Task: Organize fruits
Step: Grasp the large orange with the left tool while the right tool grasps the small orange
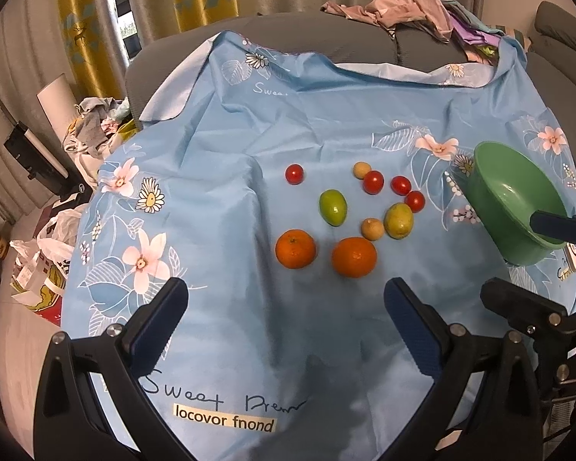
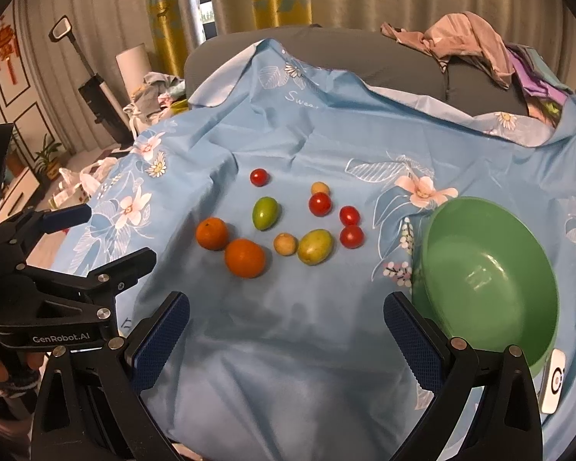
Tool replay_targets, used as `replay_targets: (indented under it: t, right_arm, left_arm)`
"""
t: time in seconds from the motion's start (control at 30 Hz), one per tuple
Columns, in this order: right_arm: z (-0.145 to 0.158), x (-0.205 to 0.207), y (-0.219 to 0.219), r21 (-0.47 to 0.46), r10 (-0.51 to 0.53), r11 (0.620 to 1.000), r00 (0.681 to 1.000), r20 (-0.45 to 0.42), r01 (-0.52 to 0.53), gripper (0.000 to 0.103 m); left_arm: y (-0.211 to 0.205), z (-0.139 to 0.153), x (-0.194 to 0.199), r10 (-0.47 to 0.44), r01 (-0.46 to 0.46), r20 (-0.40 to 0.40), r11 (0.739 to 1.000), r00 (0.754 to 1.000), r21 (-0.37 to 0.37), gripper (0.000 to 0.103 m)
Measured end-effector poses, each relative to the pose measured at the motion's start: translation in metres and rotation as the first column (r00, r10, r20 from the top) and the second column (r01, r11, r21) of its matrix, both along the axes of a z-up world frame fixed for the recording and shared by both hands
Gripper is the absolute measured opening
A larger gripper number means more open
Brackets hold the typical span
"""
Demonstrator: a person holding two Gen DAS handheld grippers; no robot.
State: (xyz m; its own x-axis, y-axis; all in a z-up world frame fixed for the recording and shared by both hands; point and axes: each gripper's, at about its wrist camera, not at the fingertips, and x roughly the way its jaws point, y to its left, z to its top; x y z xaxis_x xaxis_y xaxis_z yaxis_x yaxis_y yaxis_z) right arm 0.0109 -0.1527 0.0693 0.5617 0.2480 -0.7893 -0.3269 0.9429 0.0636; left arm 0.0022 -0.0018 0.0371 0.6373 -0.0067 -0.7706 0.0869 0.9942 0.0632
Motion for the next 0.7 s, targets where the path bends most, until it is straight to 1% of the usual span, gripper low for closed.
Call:
replay_targets:
  t: [0.17,0.3,0.4,0.5,0.57,0.7]
  right_arm:
    - [-0.007,0.004,-0.002,0.004,-0.002,1.0,1.0,-0.009,0.002,0.102]
    - [-0.016,0.003,-0.001,0.023,0.031,0.999,0.999,-0.008,-0.031,0.102]
    - [-0.026,0.004,0.0,0.037,0.057,0.998,0.998,-0.019,-0.056,0.102]
    - [-0.037,0.006,0.0,0.067,0.068,0.996,0.997,-0.031,-0.066,0.1]
    - [-0.045,0.009,-0.001,0.109,0.074,0.992,0.996,-0.045,-0.069,0.096]
    - [-0.059,0.016,0.002,0.173,0.094,0.982,0.993,-0.071,-0.08,0.088]
  left_arm:
    - [0.005,-0.006,0.002,-0.019,0.018,-0.014,0.999,1.0,-0.05,0.102]
    - [0.015,-0.015,0.003,-0.052,0.047,-0.031,0.988,0.998,-0.149,0.102]
    - [0.023,-0.025,0.005,-0.062,0.052,-0.039,0.977,0.997,-0.207,0.102]
    - [0.027,-0.035,0.006,-0.08,0.068,-0.036,0.966,0.996,-0.249,0.101]
    - [0.029,-0.041,0.008,-0.093,0.078,-0.044,0.959,0.995,-0.271,0.099]
    - [0.027,-0.049,0.015,-0.119,0.101,-0.043,0.947,0.992,-0.305,0.092]
